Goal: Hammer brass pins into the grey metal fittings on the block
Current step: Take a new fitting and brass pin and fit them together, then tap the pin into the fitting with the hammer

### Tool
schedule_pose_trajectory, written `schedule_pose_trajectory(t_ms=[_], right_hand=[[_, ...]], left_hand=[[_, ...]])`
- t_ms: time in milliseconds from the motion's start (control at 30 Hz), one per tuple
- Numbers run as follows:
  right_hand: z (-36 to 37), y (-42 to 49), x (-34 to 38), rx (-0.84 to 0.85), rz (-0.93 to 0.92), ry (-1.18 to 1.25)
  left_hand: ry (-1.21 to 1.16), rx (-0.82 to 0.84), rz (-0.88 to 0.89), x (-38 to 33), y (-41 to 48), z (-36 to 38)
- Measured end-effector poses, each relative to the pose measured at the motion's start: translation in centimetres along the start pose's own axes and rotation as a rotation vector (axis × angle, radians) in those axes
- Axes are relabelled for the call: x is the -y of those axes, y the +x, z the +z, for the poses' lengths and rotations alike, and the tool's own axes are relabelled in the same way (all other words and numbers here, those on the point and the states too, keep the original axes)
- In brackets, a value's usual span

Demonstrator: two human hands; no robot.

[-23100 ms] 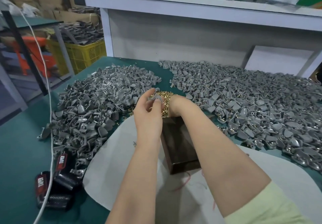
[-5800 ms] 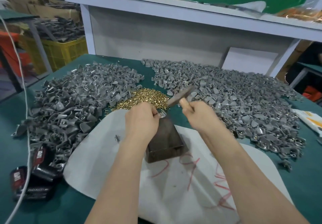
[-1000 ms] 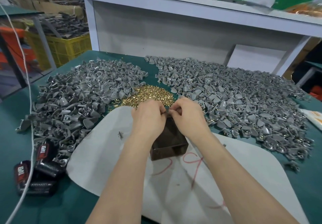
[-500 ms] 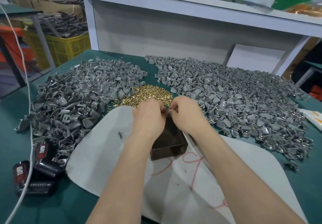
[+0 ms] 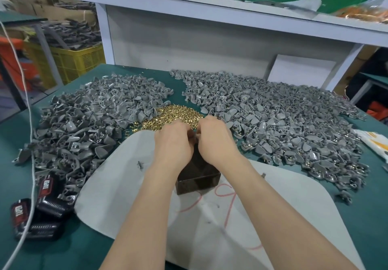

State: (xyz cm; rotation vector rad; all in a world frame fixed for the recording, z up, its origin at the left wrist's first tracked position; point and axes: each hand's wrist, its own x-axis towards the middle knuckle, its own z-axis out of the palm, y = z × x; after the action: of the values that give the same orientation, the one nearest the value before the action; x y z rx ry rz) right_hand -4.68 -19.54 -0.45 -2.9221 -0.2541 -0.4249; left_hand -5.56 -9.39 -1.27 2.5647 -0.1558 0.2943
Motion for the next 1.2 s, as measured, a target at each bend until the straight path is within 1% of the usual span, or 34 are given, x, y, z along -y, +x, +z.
schedule_pose_trajectory(t_ms=[100,333,567,700,800,833,867,933,967,1000,1100,1133,1200], right_hand=[[0.3,-0.2,-0.2,-0.024,0.027,0.067],[0.4,-0.5,-0.7,-0.011,0.086,0.245],[0.4,-0.3,-1.0,0.018,0.135,0.299],[0.0,0.0,-1.0,0.084,0.157,0.319],[-0.7,-0.5,-2.3,0.071,0.193,0.444],[-0.8,-0.8,-3.1,0.065,0.232,0.448],[-0.9,-1.1,-4.0,0.093,0.275,0.388],[-0.7,-1.8,-5.0,0.265,0.328,0.103],[-0.4,-2.0,-5.1,0.353,0.331,-0.003],[-0.1,-1.9,-5.0,0.394,0.326,-0.041],[-0.1,-1.5,-4.6,0.423,0.335,0.062],[-0.5,-1.3,-4.8,0.401,0.357,0.117],[-1.7,-1.2,-5.5,0.295,0.392,0.204]], left_hand=[[-0.03,-0.004,-0.026,0.0,0.0,0.0],[-0.065,-0.007,-0.049,0.0,0.0,0.0],[-0.064,-0.012,-0.054,-0.1,0.0,0.1],[-0.074,-0.02,-0.053,0.1,0.0,0.2],[-0.075,-0.024,-0.06,0.1,0.0,0.2],[-0.079,-0.017,-0.067,0.1,0.1,0.2],[-0.086,-0.009,-0.074,0.1,0.1,0.2],[-0.094,0.0,-0.083,0.2,0.2,0.2],[-0.094,0.002,-0.084,0.2,0.2,0.2],[-0.096,0.001,-0.085,0.2,0.2,0.3],[-0.108,0.0,-0.088,0.2,0.1,0.3],[-0.109,0.0,-0.086,0.2,0.1,0.2],[-0.111,-0.003,-0.085,0.2,0.1,0.3]])
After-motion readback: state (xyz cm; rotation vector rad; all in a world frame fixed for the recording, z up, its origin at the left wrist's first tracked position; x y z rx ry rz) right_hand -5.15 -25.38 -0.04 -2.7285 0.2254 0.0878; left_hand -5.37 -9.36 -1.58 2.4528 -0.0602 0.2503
